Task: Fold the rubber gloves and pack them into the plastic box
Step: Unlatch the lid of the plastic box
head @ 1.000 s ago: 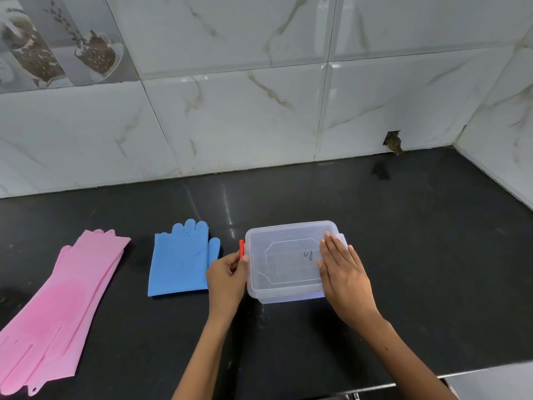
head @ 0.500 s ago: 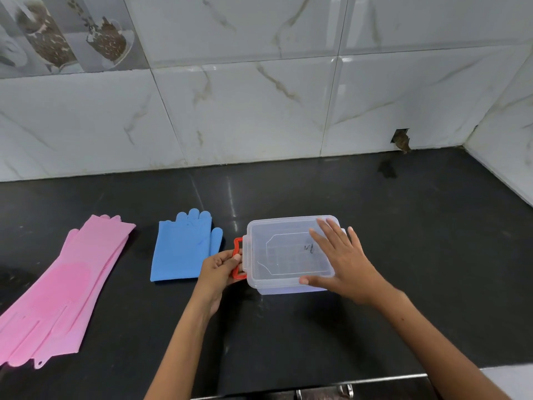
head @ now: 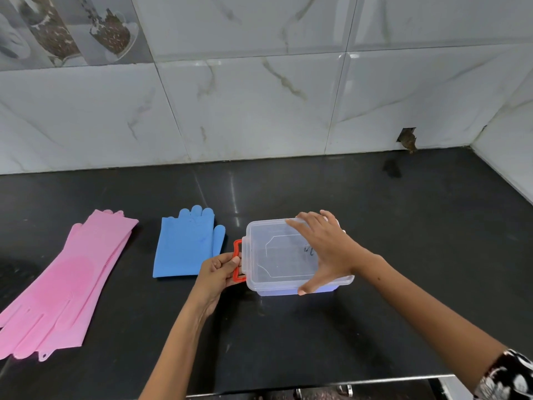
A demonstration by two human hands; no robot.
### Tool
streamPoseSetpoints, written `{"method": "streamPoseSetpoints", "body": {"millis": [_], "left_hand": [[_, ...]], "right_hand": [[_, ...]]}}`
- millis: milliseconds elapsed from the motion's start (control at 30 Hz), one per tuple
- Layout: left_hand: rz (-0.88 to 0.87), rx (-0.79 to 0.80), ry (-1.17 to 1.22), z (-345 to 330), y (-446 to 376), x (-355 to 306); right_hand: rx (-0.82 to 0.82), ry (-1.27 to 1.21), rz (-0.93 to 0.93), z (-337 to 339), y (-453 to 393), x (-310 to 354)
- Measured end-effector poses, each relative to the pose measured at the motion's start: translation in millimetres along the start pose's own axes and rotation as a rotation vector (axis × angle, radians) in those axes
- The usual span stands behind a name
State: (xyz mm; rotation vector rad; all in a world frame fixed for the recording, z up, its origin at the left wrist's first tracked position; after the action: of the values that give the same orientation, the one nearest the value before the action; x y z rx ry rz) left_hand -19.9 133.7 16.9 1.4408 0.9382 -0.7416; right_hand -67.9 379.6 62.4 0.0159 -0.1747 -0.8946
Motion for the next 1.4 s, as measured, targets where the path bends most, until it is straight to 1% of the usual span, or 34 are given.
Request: {"method": "streamPoseSetpoints", "body": {"millis": [67, 167, 433, 733, 800, 900, 1067, 1133, 1167, 1233, 1300, 1367, 1400], "left_hand": [[0.01, -0.001, 0.004, 0.2, -1.3, 2.0], [0.032, 0.003, 0.018, 1.1, -2.4, 4.3], [0.069, -0.016, 0.038, 0.9, -3.6, 8.0], [0.066, -0.004, 0.071, 0.5, 7.6, 8.4], [0.067, -0.004, 0.074, 1.0, 9.9, 8.6], [0.066, -0.008, 0.081, 2.8, 12.6, 7.8], [0.029, -0.03, -0.05, 3.8, 17.3, 9.6], [-0.018, -0.033, -0.126, 3.3, 22.2, 9.2], [-0.072, -0.059, -0.201, 4.2, 24.8, 7.4], [-0.233, -0.123, -0.398, 6.5, 30.7, 0.1], [-0.357, -0.116, -0.49, 8.1, 36.9, -7.4], [-0.375, -0.07, -0.479, 9.6, 41.9, -10.8], [-0.364, -0.052, -0.443, 10.1, 43.9, -11.1]], "right_hand": [[-0.05, -0.004, 0.009, 1.0, 2.4, 2.3], [-0.075, -0.032, 0.008, 2.7, 4.6, 4.9], [-0.078, -0.072, -0.002, 1.6, 7.0, 5.3], [-0.092, -0.12, 0.016, -2.7, 8.9, 4.8], [-0.107, -0.171, 0.023, -3.8, 10.2, 4.4], [-0.134, -0.319, 0.003, -4.0, 14.0, 0.9], [-0.053, -0.146, 0.01, -5.7, 14.3, 6.6], [-0.022, -0.128, -0.009, -4.1, 18.3, 5.5], [-0.024, -0.161, -0.037, -1.6, 22.3, 3.5], [-0.093, -0.301, -0.114, 4.9, 35.6, -3.5], [-0.266, -0.372, -0.17, 9.4, 53.9, -15.2], [-0.413, -0.37, -0.199, 7.8, 71.4, -25.8], [-0.436, -0.385, -0.205, 5.1, 77.6, -28.1]]}}
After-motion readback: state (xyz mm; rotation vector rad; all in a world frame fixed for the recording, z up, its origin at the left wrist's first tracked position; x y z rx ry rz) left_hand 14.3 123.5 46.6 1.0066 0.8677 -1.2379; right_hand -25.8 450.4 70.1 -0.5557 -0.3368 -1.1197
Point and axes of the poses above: each hand's wrist, its own y-axis away from the middle knuckle, its own z-axis out of the back of the hand, x = y × z, the point moved 2 cm from there along -y, towards the middle knuckle, and after that the axes turned 4 degrees about x, right-handed, at the moved point
